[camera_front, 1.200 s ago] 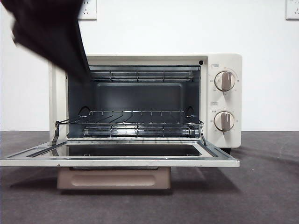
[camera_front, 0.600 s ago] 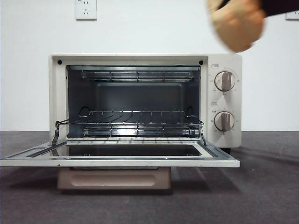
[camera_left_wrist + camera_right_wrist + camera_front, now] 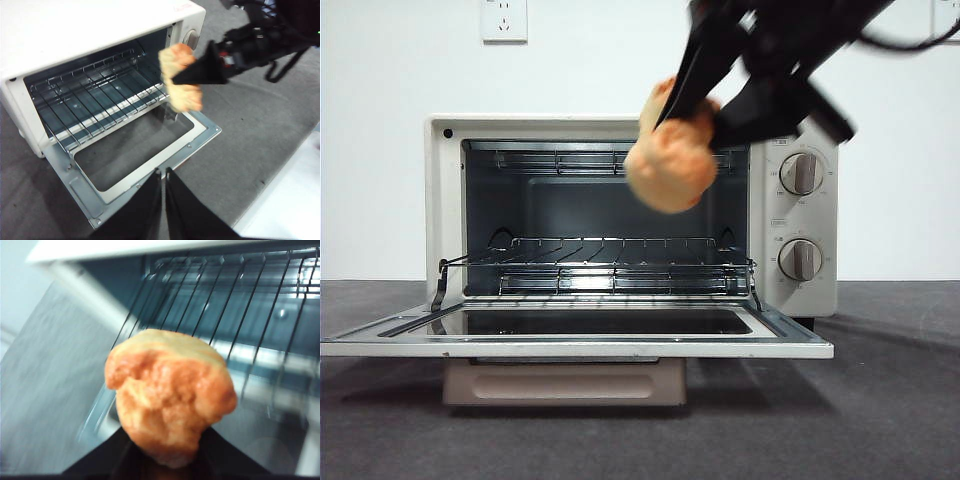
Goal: The left arm flap open the oven, the right arm pick bread and place it into oven, the left arm flap close the oven
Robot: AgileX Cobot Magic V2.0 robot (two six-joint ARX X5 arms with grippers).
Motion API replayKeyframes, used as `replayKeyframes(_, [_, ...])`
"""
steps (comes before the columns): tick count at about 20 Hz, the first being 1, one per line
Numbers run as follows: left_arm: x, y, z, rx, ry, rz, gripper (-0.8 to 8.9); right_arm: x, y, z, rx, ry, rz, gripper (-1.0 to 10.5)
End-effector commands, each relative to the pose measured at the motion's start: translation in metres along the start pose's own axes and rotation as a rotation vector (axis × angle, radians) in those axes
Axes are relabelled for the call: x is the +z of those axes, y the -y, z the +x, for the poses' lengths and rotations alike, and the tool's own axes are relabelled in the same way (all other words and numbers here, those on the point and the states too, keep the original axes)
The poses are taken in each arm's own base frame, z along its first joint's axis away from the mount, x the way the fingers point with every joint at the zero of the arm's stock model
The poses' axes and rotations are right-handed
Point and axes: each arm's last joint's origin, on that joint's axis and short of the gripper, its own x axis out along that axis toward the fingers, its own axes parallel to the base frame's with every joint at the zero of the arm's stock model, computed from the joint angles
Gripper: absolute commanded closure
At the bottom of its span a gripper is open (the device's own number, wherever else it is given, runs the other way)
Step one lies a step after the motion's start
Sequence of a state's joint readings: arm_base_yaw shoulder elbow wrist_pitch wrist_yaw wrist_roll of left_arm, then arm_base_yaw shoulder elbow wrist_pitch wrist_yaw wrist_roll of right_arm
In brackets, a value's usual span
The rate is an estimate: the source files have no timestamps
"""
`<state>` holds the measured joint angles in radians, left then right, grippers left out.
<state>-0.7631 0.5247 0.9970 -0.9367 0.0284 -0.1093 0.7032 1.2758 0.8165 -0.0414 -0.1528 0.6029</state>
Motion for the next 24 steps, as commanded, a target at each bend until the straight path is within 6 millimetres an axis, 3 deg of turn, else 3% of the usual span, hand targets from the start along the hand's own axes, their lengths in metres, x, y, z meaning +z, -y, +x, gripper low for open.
replayKeyframes(1, [0.003,0.001,-0.001,-0.006,0.013,-0.009,7.94,0.005,-0.002,0.019,0.022,0.068,0.052,8.5])
replayKeyframes(6, [0.003,0.001,-0.001,-0.006,0.012,-0.008,7.94,0.003,0.009,0.05,-0.018,0.147,0.106,8.5])
replayKeyframes(9, [0.003,0.001,-0.001,-0.006,0.012,-0.008,7.94,0.004,0.009,0.058,0.009,0.185,0.102,8.5])
replayKeyframes(16, [0.002,0.001,-0.001,-0.006,0.008,-0.006,7.94,0.0,0.018,0.071,-0.039,0.198,0.116,8.5])
replayKeyframes(24, [0.0,0.0,-0.001,-0.003,-0.01,-0.005,7.94,0.0,0.021,0.072,-0.107,0.245,0.121,8.4])
